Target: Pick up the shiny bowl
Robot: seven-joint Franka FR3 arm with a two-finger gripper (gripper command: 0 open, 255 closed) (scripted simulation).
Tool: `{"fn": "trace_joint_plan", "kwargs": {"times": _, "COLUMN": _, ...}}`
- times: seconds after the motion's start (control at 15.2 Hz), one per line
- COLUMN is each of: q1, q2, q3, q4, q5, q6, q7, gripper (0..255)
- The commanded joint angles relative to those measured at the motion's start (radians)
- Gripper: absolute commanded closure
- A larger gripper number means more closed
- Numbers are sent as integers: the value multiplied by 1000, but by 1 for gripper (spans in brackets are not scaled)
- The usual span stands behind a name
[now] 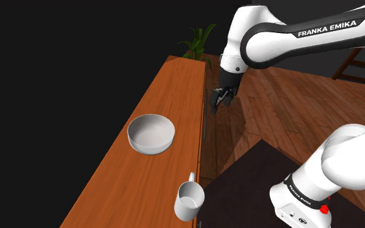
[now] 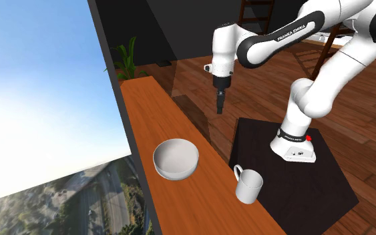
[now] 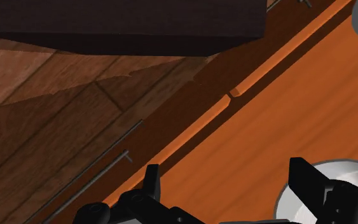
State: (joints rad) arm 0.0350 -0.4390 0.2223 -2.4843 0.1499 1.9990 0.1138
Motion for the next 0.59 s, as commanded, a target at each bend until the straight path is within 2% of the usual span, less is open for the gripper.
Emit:
{"fn": "trace_joint_plan", "kwargs": {"times": 0.0, "q1": 4, "q2": 66, "q3": 30, "q4": 28, "q5": 2, "q6": 54, "q7": 42, "gripper": 0}}
{"fn": "trace_joint_plan", "kwargs": {"times": 0.26, "q1": 5, "q2": 211, "q3": 81, "q4": 88, "q5": -20, "q6": 164, "q7": 124, "gripper": 0}}
{"fn": "trace_joint_plan", "kwargs": {"times": 0.53, "q1": 7, "q2": 365, "q3": 121, "q4": 171, "q5": -74, "q6": 255, "q7": 219, "gripper": 0}}
